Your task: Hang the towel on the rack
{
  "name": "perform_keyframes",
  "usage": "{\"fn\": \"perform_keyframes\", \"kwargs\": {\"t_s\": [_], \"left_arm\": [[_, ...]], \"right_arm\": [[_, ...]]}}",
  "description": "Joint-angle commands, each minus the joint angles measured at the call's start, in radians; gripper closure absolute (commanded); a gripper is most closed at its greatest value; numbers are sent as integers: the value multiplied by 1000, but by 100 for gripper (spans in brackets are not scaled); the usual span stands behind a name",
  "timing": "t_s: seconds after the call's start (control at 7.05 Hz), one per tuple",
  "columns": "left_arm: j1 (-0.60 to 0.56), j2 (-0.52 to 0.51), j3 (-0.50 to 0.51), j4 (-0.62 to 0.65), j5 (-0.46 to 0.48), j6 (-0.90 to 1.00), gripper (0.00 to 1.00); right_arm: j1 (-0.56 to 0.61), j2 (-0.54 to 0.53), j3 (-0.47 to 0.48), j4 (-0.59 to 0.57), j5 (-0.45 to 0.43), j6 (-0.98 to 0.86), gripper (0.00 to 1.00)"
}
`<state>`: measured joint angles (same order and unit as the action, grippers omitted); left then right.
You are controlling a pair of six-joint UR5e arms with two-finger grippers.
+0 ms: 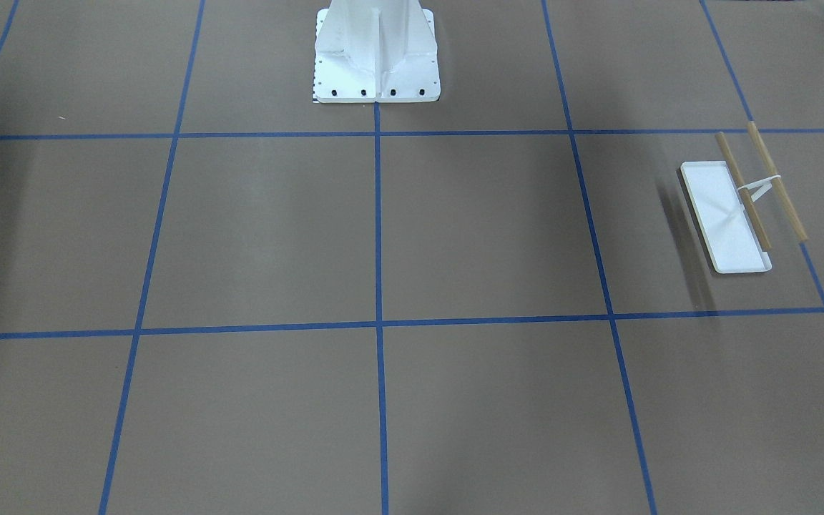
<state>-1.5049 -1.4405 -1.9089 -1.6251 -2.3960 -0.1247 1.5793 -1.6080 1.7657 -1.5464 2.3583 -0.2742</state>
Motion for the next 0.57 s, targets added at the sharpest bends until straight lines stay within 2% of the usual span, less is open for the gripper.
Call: {"fn": "perform_keyframes", "kwargs": {"t_s": [0.0,0.43], "left_arm": [[2,-1,7,1,0,-3,2],[3,-18,36,-1,0,-4,2]], "right_arm": [[4,-44,-53,193,-7,1,0],[7,-43,-179,322,-7,3,0]]}}
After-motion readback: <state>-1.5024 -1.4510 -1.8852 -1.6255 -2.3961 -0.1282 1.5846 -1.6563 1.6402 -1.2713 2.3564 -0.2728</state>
